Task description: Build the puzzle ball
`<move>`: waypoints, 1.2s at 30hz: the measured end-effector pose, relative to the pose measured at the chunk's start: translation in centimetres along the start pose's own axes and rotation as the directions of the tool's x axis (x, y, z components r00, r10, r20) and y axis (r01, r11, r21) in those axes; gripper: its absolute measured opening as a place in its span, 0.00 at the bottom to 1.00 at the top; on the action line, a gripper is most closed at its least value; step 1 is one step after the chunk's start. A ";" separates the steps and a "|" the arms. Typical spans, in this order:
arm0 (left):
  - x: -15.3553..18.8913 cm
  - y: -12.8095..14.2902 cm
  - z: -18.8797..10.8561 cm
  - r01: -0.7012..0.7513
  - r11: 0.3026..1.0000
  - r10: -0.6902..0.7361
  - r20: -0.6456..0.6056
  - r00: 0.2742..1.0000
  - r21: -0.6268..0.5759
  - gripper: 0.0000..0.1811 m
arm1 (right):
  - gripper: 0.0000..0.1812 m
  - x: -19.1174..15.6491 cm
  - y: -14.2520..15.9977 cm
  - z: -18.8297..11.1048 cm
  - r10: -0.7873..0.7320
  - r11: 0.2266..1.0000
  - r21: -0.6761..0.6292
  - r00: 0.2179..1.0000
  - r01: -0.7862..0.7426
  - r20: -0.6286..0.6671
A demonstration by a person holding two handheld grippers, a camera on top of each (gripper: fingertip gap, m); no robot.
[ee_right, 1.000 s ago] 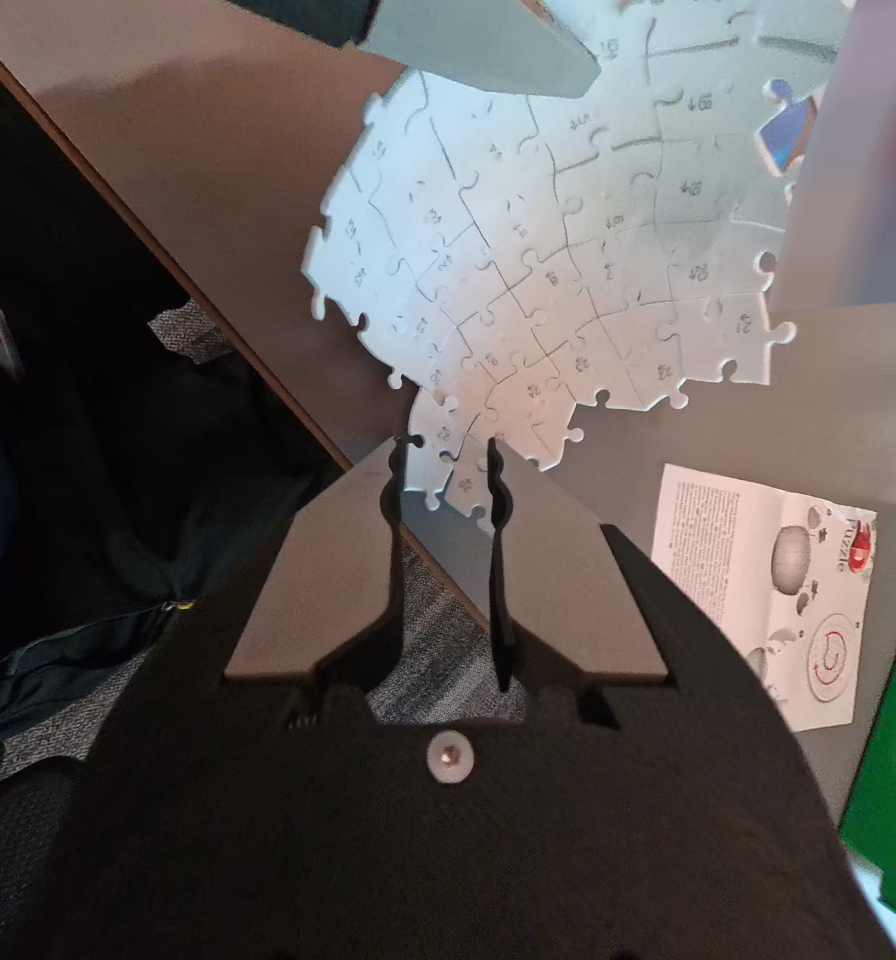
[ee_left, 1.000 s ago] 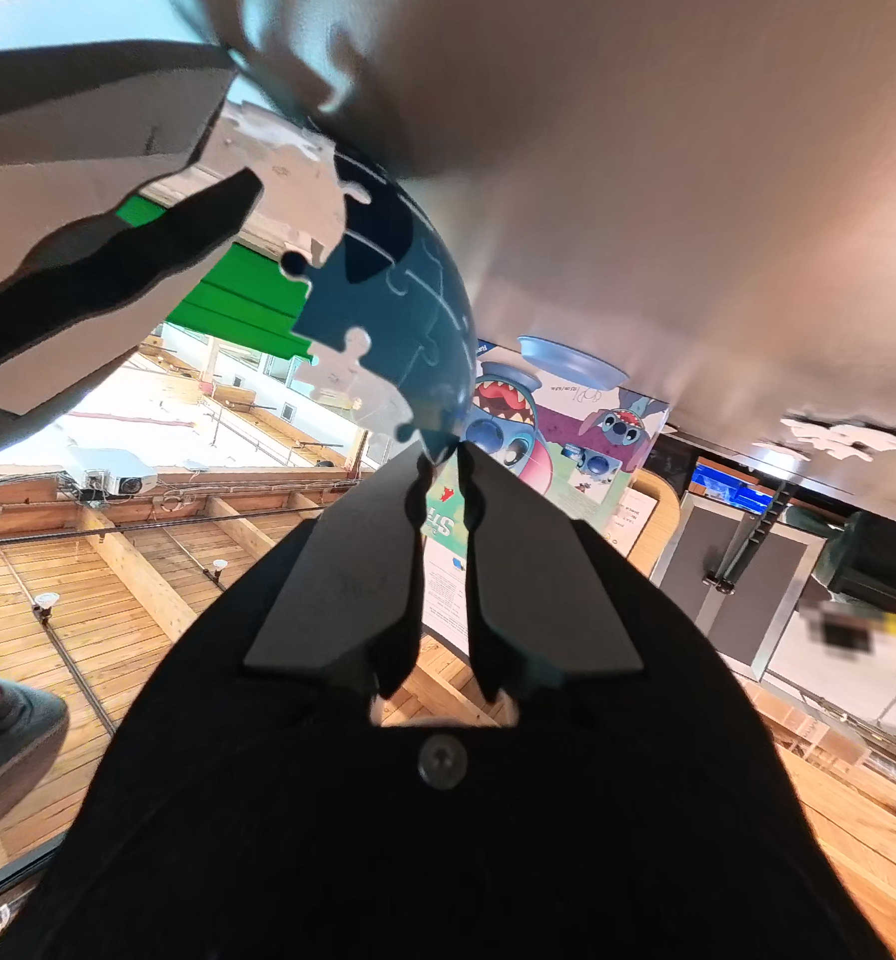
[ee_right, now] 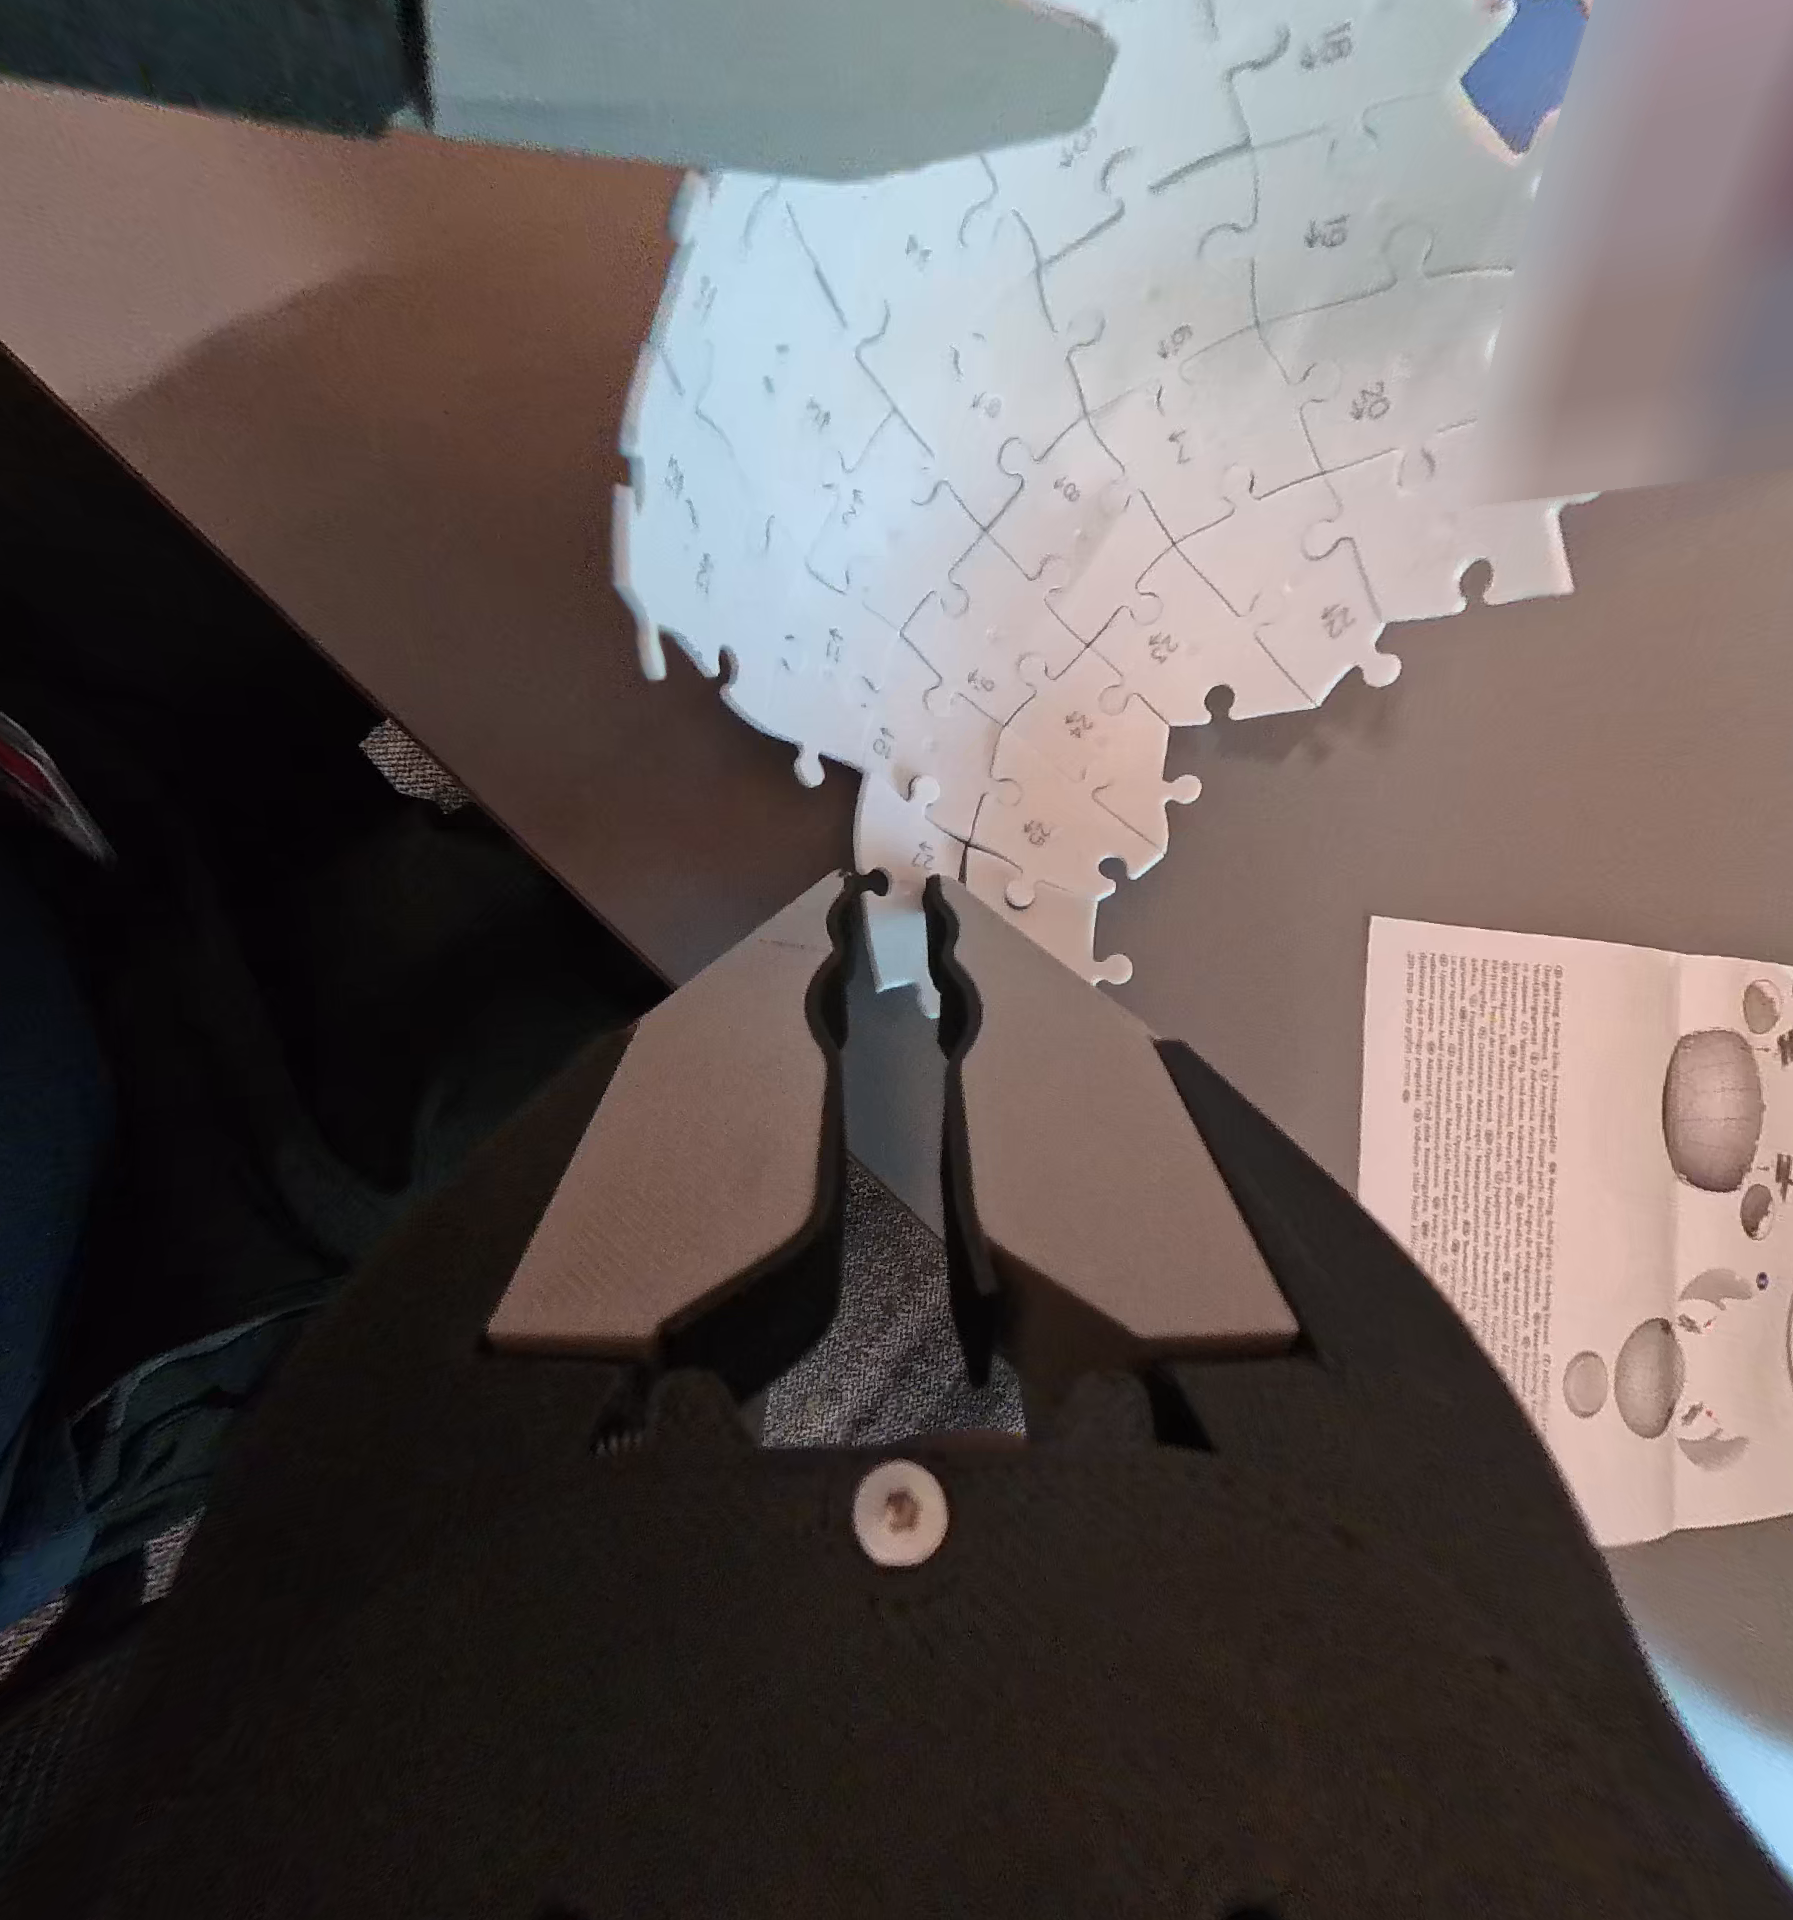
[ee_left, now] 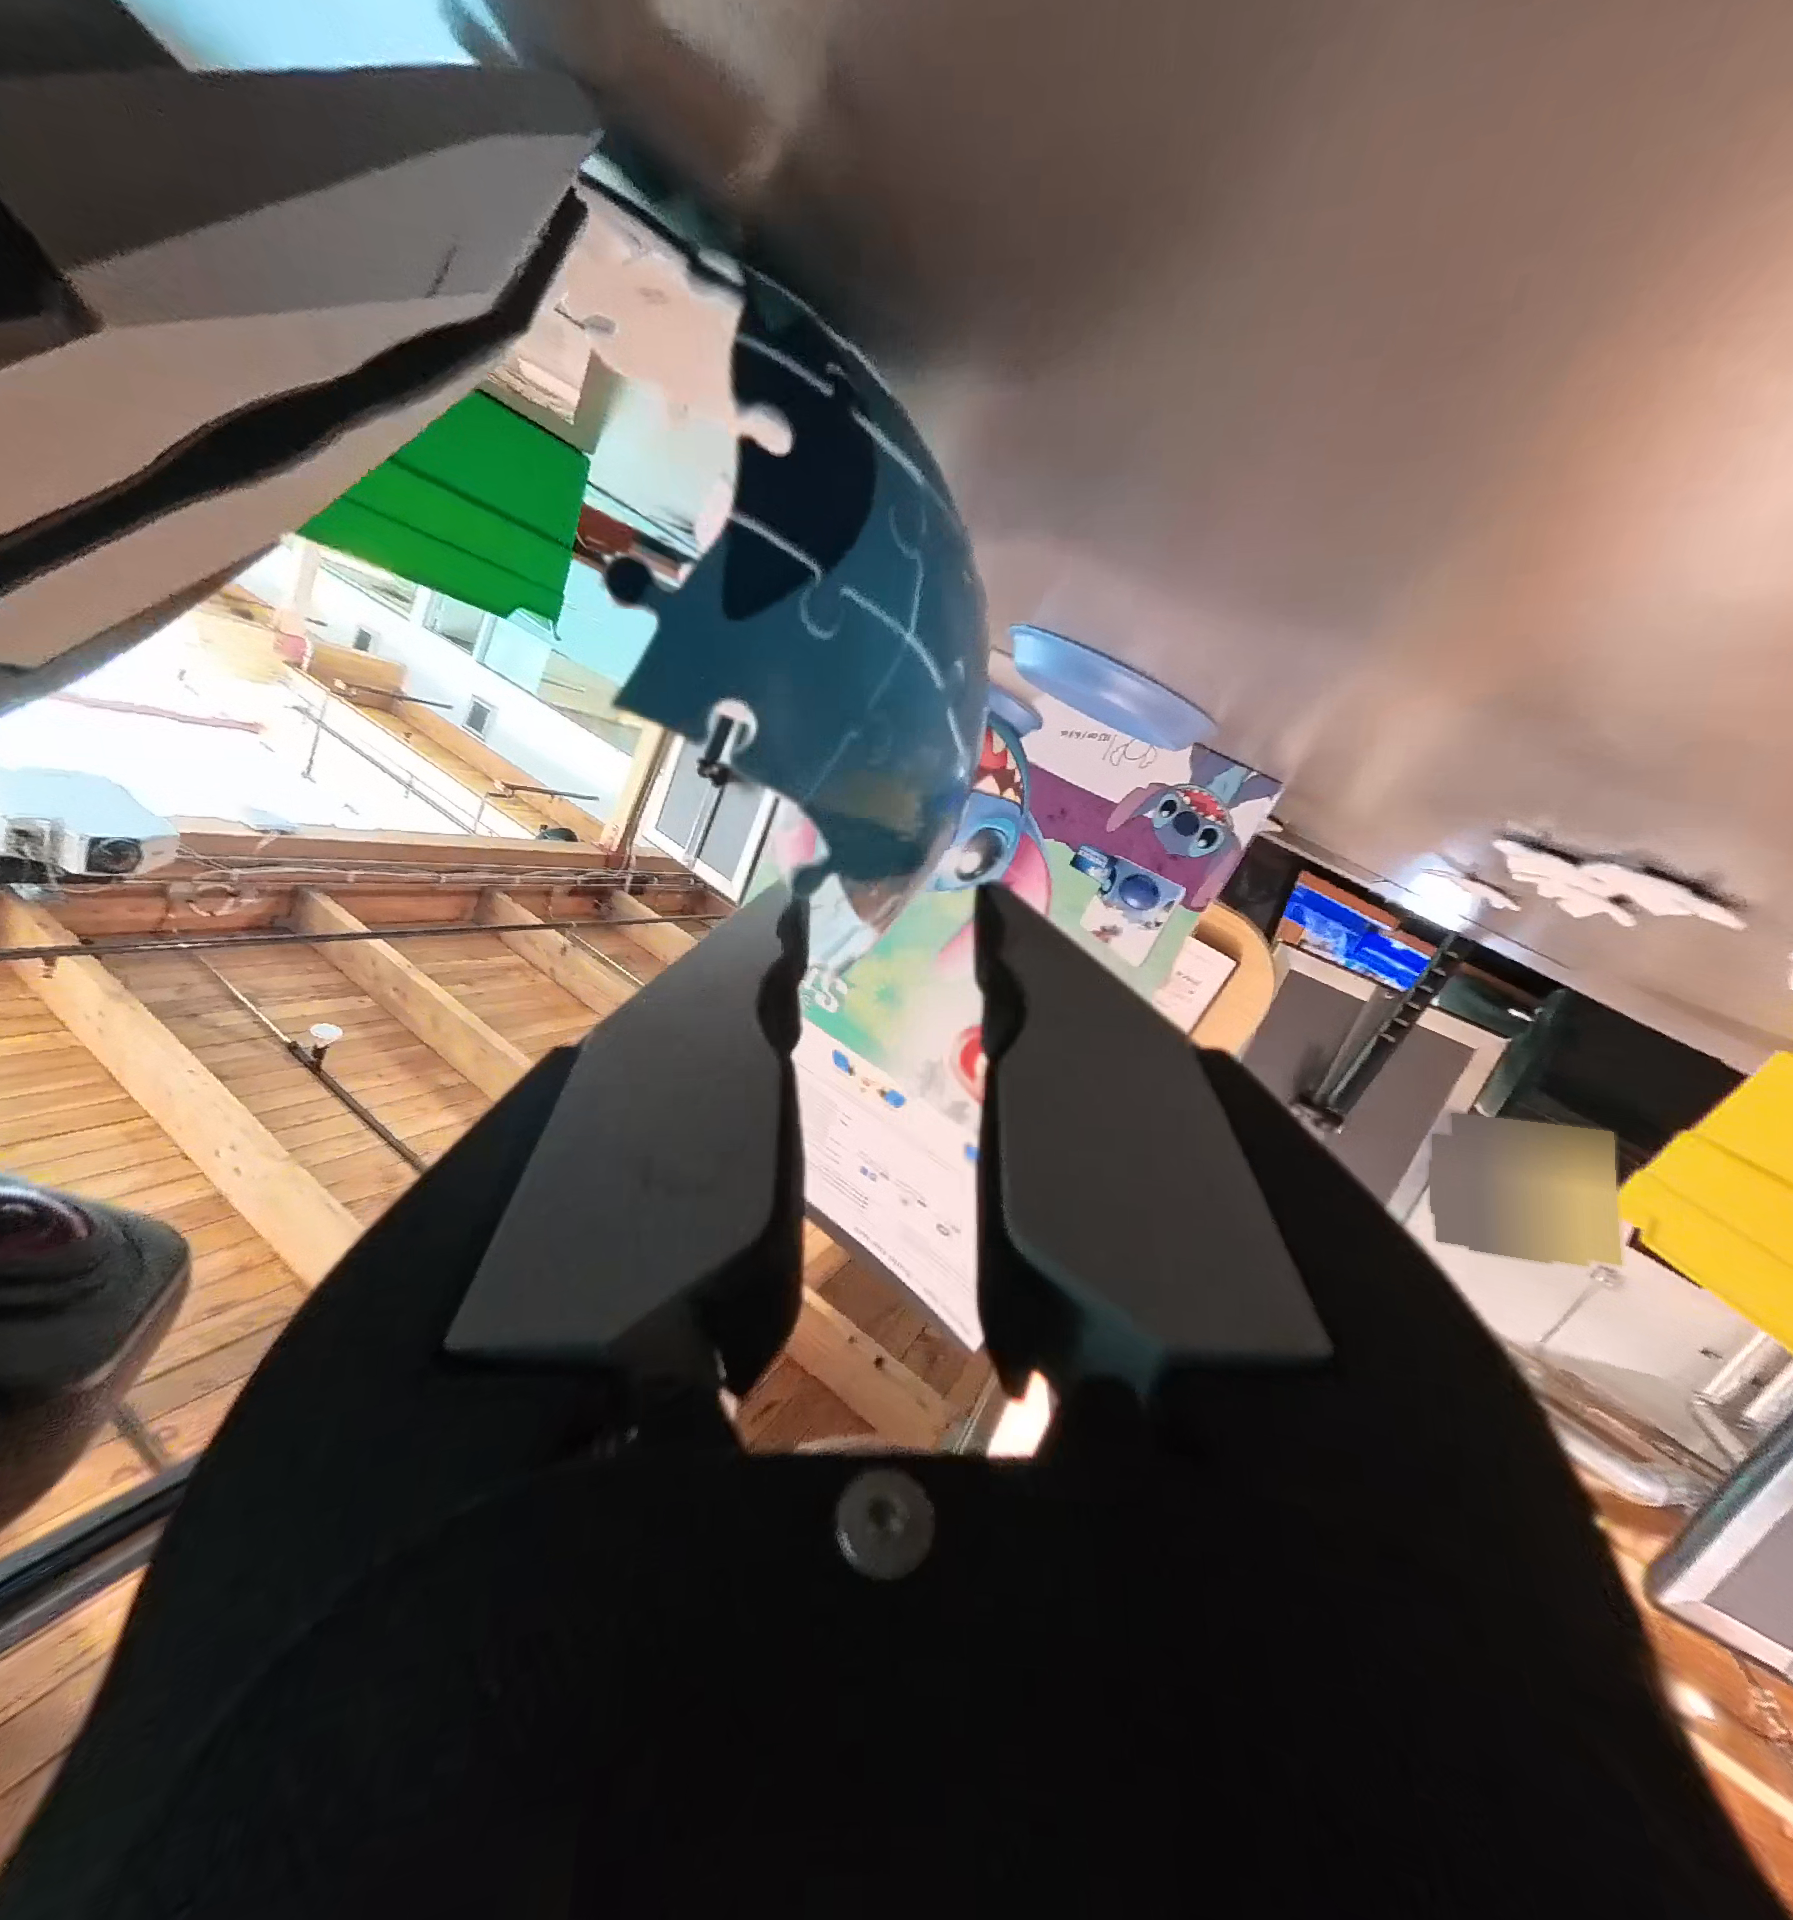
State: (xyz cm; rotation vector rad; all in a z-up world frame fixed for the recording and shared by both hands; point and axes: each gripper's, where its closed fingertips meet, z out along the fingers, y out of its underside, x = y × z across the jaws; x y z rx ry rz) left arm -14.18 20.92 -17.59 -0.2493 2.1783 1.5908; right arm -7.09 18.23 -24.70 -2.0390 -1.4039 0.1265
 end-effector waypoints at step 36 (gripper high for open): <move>1.1 -1.1 0.6 -0.039 0.999 0.034 -0.231 0.972 -0.017 0.01 | 0.00 1.5 -1.2 -2.2 -0.229 0.961 0.098 0.940 0.260 -0.254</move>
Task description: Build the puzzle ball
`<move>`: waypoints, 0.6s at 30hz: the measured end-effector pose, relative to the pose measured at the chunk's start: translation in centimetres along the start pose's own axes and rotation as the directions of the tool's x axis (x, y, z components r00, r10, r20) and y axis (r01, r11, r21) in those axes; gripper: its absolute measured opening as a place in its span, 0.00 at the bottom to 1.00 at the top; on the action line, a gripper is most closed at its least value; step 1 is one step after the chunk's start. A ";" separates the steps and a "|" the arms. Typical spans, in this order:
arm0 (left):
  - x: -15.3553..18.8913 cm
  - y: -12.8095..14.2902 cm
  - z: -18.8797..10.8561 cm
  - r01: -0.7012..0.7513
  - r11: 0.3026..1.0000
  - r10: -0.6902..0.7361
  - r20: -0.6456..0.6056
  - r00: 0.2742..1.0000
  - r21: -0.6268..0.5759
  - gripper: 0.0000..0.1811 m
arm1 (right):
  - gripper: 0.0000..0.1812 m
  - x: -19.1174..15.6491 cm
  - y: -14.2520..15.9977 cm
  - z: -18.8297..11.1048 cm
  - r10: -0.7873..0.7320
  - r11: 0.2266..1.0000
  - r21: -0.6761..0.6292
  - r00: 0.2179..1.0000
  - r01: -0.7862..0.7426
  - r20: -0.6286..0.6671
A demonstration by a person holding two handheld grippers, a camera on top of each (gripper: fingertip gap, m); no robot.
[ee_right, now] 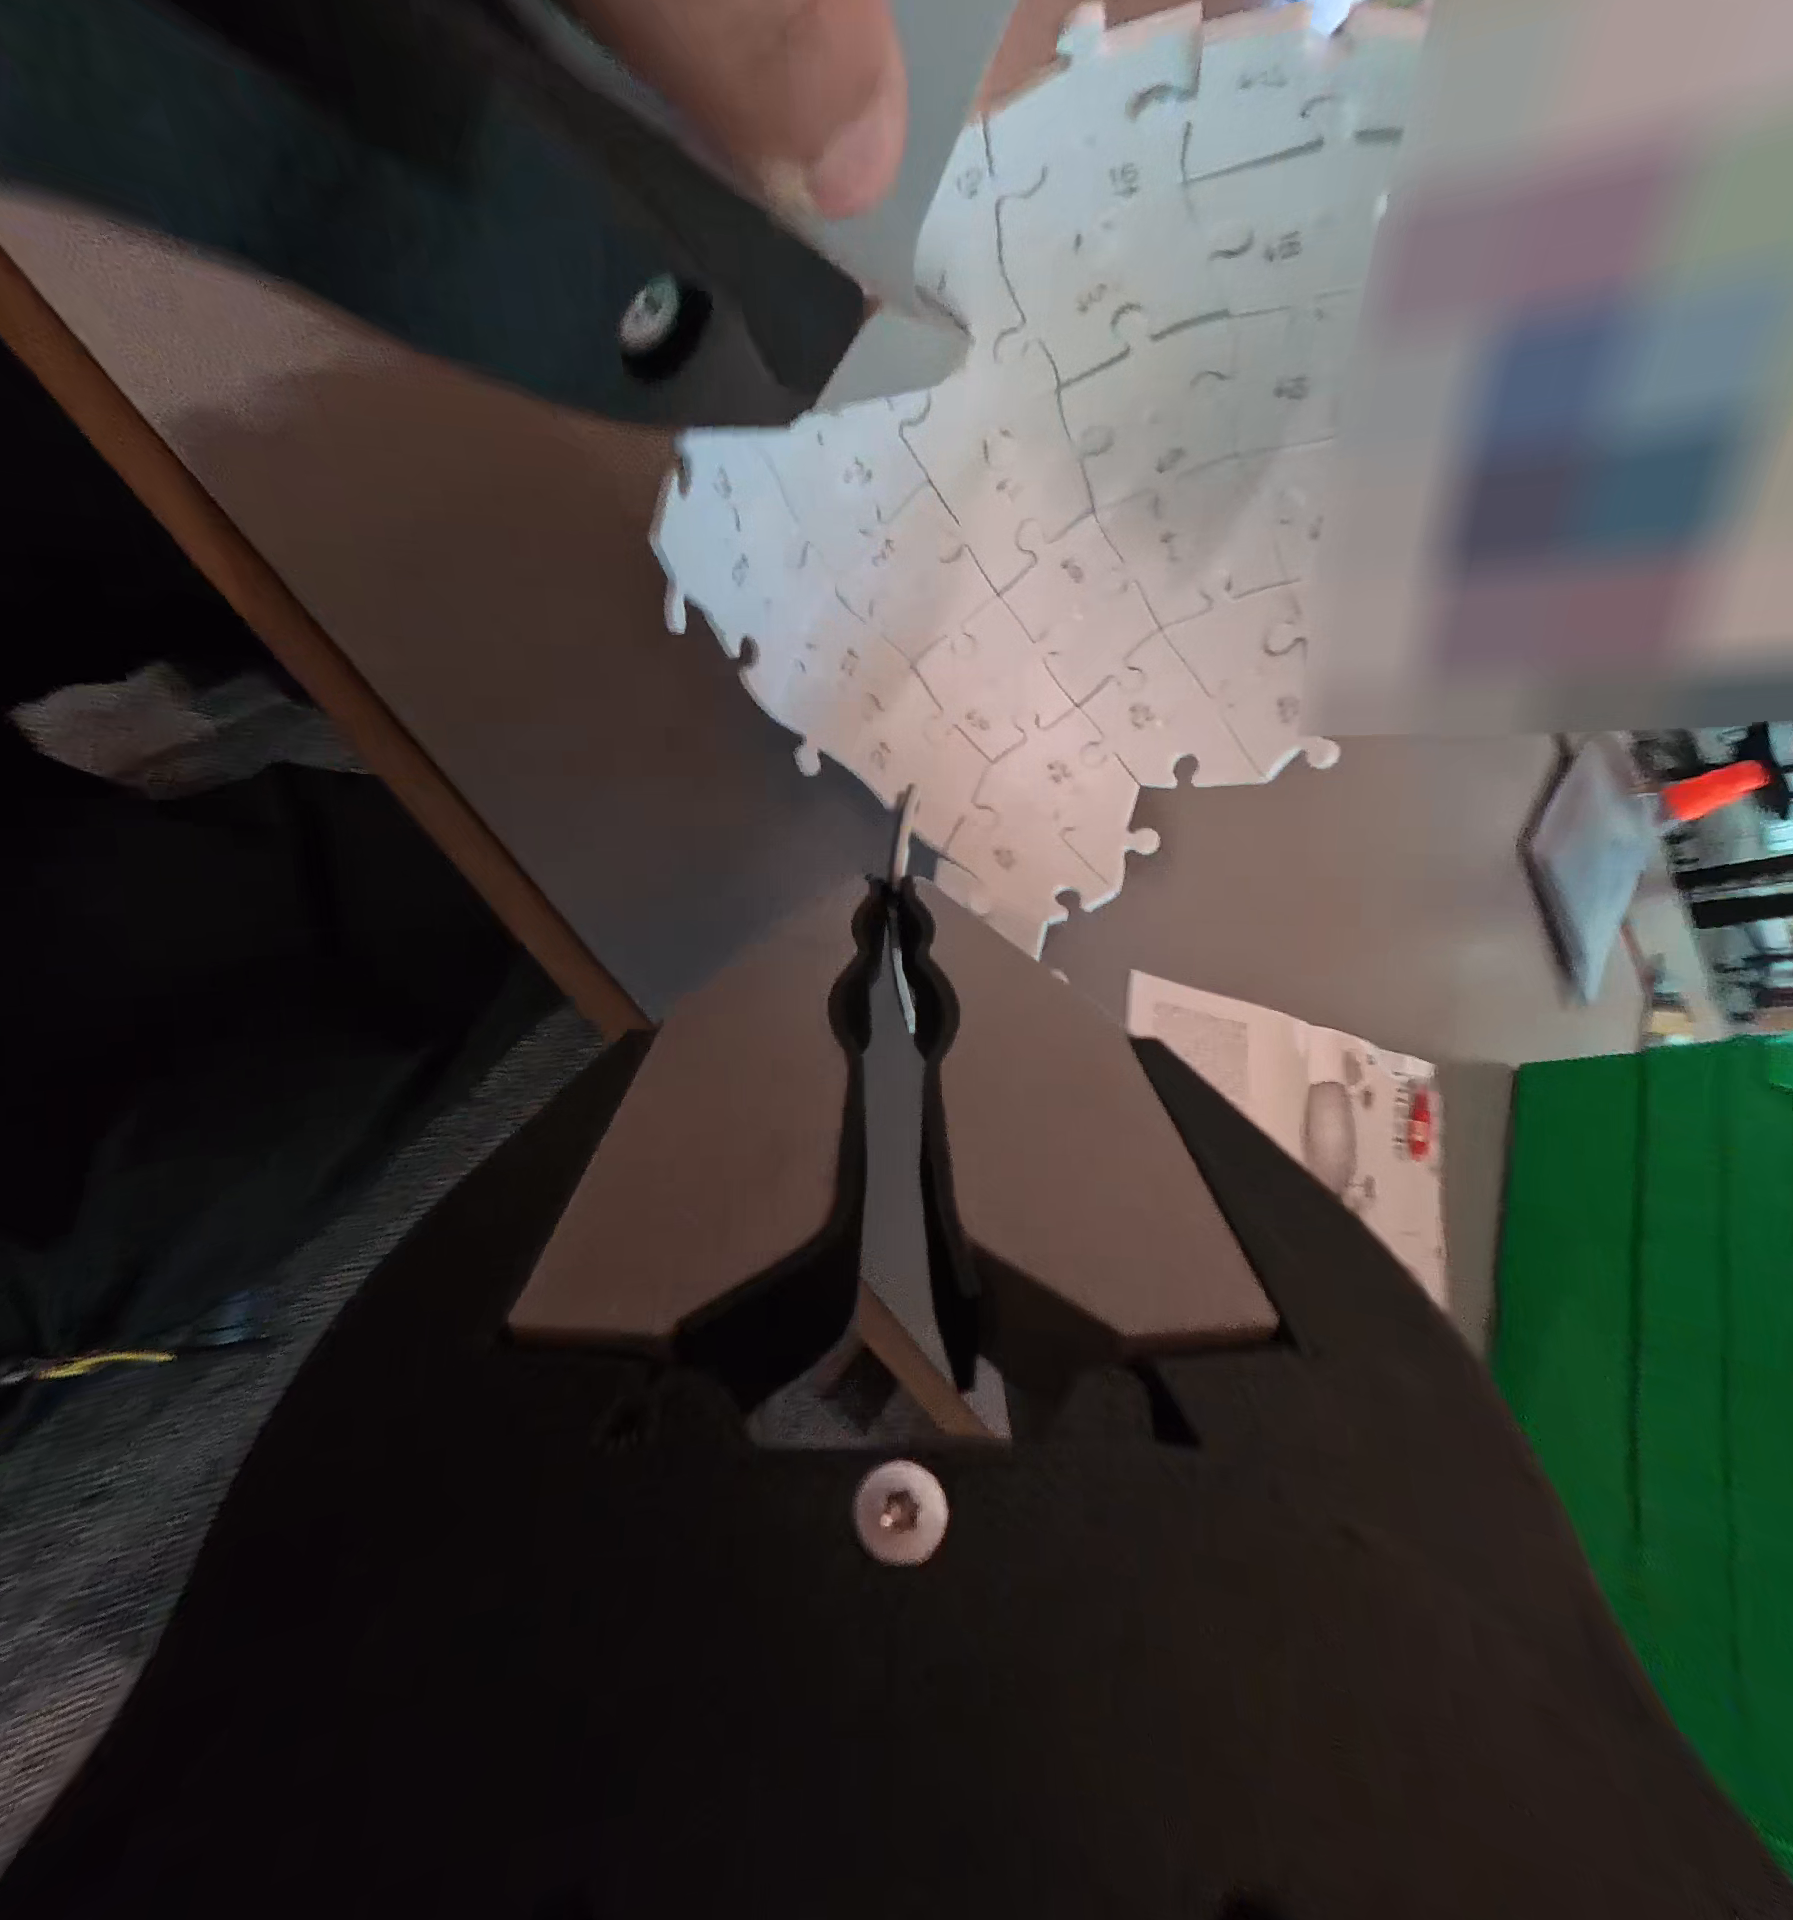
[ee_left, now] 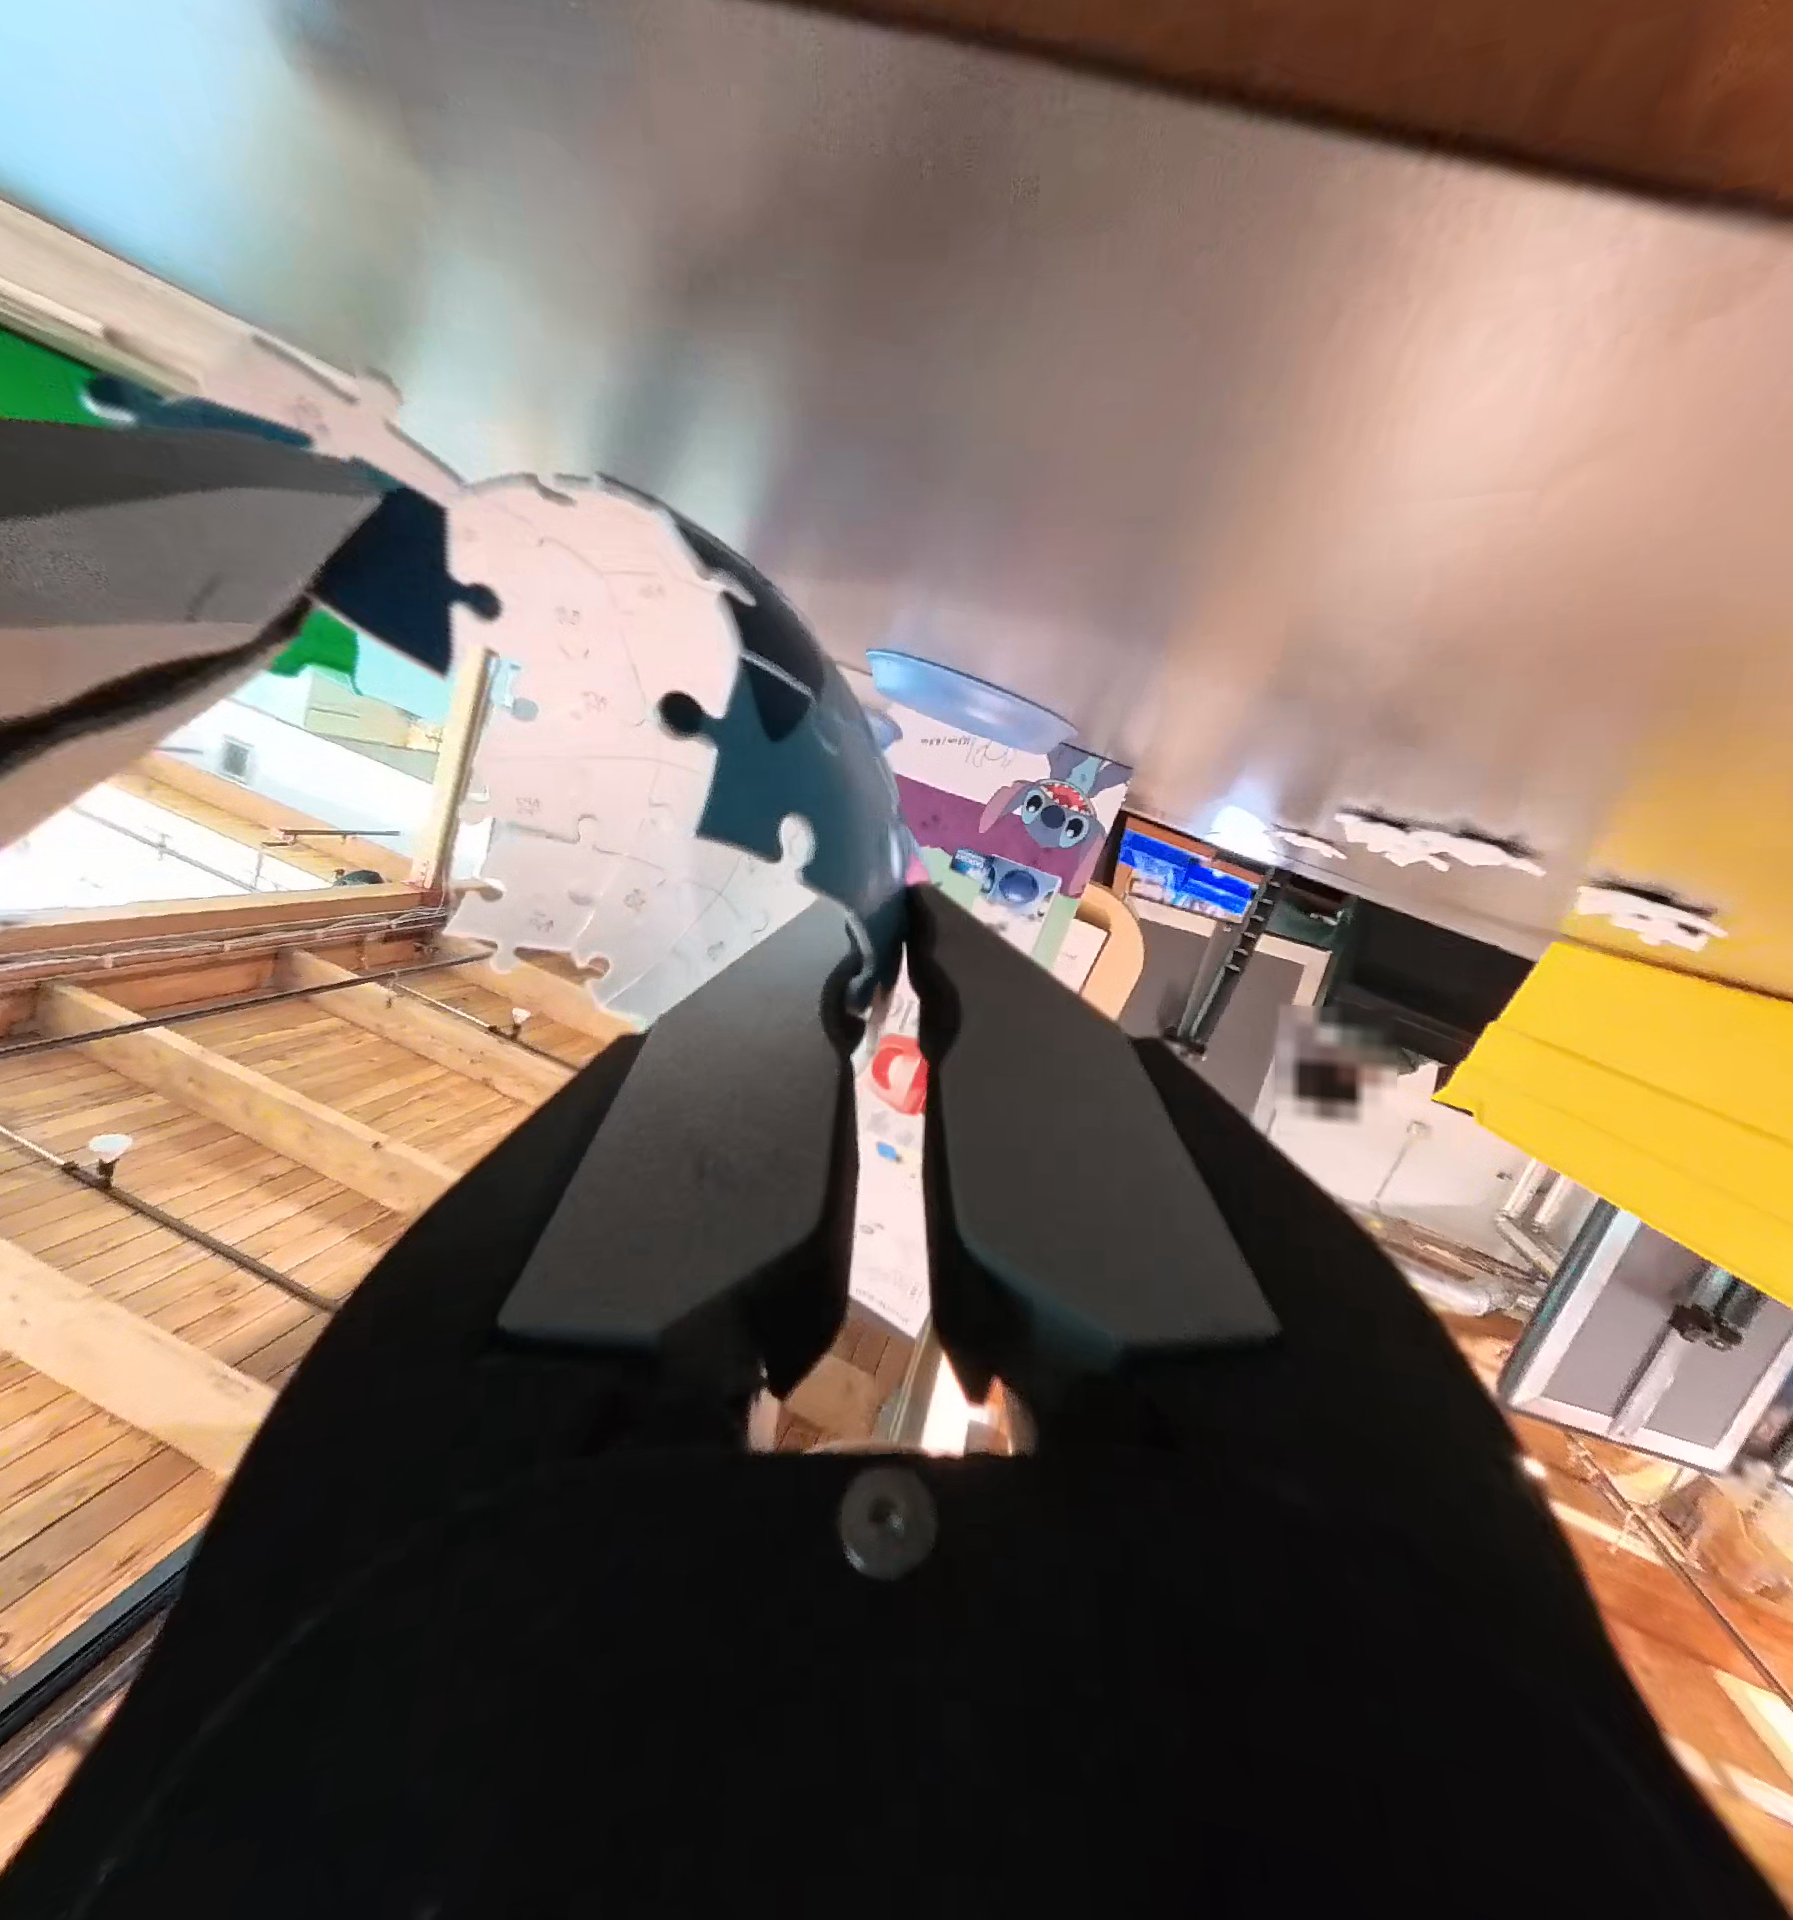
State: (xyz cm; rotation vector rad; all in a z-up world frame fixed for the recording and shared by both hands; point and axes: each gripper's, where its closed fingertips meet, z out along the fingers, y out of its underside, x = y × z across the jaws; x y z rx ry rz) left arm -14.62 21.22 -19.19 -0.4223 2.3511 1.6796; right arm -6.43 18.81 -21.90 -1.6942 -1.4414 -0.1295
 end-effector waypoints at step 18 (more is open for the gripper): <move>1.0 -0.9 -0.3 -0.048 0.999 0.049 -0.019 0.999 0.021 0.01 | 0.01 -1.1 1.6 1.3 -0.328 0.936 -0.191 0.929 0.296 -0.171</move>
